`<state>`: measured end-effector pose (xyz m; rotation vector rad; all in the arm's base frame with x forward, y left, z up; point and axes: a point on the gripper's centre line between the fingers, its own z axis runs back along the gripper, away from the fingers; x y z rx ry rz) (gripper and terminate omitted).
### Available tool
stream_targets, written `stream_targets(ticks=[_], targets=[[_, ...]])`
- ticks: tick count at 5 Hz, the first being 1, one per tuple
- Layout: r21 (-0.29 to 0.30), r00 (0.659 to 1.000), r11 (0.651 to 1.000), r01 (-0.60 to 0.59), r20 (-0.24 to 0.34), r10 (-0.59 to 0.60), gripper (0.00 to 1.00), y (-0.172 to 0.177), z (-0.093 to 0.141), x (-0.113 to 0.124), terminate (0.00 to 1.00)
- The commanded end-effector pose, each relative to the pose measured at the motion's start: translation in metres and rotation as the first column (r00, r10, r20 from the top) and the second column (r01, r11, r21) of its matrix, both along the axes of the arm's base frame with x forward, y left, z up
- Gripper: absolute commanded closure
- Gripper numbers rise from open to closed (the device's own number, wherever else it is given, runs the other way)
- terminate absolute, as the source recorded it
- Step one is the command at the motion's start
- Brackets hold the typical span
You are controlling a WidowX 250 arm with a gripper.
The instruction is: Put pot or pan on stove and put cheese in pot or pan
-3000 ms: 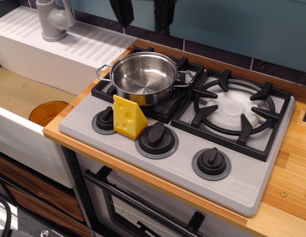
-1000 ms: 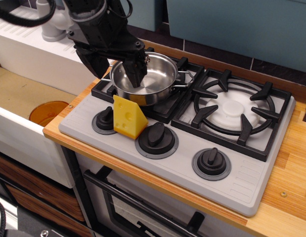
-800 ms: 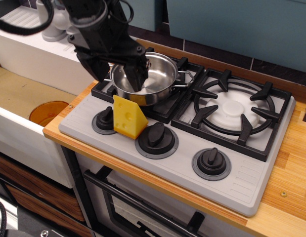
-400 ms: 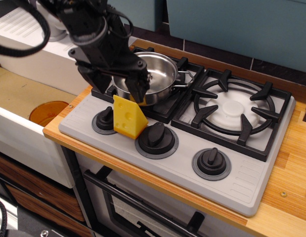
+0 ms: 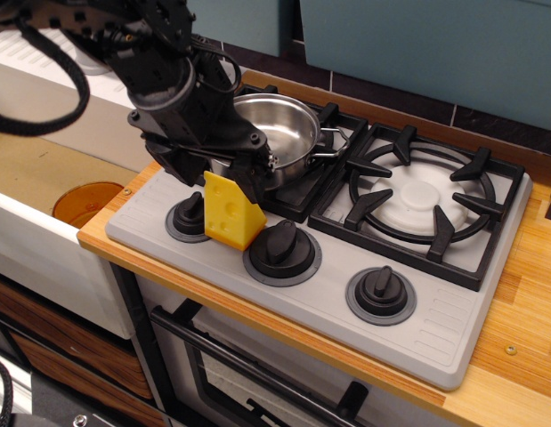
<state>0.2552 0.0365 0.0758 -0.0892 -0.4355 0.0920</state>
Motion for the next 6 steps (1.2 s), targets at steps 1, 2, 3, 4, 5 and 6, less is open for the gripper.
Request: stream_targets(ticks=[1, 2, 3, 4, 5, 6], targets=[[-0.002, 0.998, 1.0, 0.011, 0.056, -0.01, 0.0, 0.0003, -0.0083, 0.0127, 0.0], [-0.012, 0.998, 1.0, 0.014, 0.066, -0.013, 0.0, 0.0009, -0.0132, 0.0143, 0.0], [-0.02, 0.997, 1.0, 0.012, 0.071, -0.011, 0.0, 0.0007, -0.016, 0.0158, 0.0], [-0.033, 0.998, 0.999, -0.001, 0.061, 0.003, 1.0, -0.0009, -0.0156, 0.017, 0.0], [-0.04, 0.999, 0.999, -0.008, 0.051, 0.01, 1.0, -0.002, -0.0133, 0.0184, 0.0], [-0.044, 0.999, 0.999, -0.011, 0.037, 0.013, 1.0, -0.0012, -0.0092, 0.0181, 0.0]])
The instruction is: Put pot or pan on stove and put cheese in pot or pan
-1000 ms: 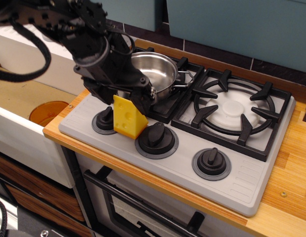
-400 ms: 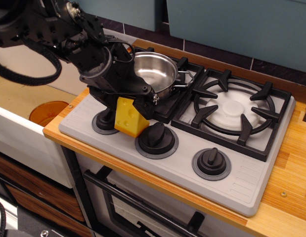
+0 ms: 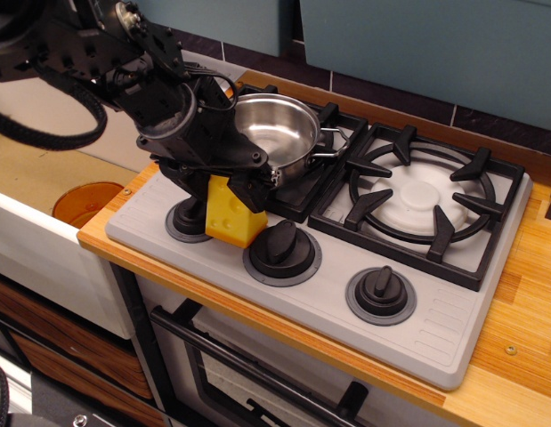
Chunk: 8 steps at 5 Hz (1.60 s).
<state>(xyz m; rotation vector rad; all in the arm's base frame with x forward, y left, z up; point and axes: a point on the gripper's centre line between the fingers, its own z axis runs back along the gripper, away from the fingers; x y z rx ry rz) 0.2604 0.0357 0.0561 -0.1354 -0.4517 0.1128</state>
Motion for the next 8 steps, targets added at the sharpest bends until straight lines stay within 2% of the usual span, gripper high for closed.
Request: stream_targets(ticks=[1, 3, 4, 5, 7, 8], targets=[[0.019, 1.0, 1.0, -0.006, -0.006, 0.006, 1.0, 0.002, 0.024, 0.01, 0.0], [0.03, 0.997, 1.0, -0.008, -0.074, 0.01, 1.0, 0.005, 0.066, 0.015, 0.0], [0.024, 0.995, 1.0, -0.004, -0.095, 0.006, 1.0, 0.006, 0.085, 0.03, 0.0], [0.015, 0.996, 1.0, -0.003, -0.084, 0.004, 1.0, 0.007, 0.089, 0.049, 0.0], [-0.032, 0.999, 0.999, 0.01, -0.049, -0.012, 1.0, 0.007, 0.073, 0.081, 0.0], [-0.046, 0.998, 0.999, 0.023, -0.058, -0.026, 0.0, 0.009, 0.079, 0.085, 0.0]])
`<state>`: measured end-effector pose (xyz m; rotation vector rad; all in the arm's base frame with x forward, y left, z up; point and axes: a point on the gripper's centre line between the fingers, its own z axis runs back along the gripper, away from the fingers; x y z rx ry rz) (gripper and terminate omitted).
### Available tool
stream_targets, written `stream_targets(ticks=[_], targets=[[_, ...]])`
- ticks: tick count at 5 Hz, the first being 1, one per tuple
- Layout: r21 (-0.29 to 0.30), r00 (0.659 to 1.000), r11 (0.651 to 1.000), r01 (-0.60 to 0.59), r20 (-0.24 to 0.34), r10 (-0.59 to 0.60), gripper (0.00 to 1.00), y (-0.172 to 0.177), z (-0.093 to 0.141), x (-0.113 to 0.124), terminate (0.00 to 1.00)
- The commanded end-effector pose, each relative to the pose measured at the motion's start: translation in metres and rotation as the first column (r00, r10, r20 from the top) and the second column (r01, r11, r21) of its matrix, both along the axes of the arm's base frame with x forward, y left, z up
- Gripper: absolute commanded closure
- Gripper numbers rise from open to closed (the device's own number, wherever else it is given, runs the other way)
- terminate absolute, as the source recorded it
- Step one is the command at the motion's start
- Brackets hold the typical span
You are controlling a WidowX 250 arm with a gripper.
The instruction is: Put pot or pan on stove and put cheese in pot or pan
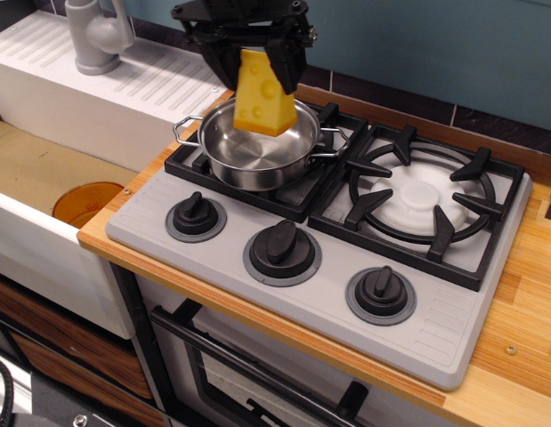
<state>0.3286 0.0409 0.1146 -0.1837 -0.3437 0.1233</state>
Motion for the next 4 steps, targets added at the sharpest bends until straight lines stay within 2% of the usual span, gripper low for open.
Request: stream_targets(ticks=[1, 3, 4], targets=[[0.009, 1.0, 1.0, 0.01, 0.027, -0.01, 0.0, 0.002, 0.029, 0.013, 0.0], [0.035, 1.0, 0.999, 0.0, -0.003, 0.0, 0.0, -0.002, 0.043, 0.008, 0.0], [0.043, 1.0, 0.999, 0.002, -0.007, -0.001, 0.0, 0.0, 0.048, 0.007, 1.0]])
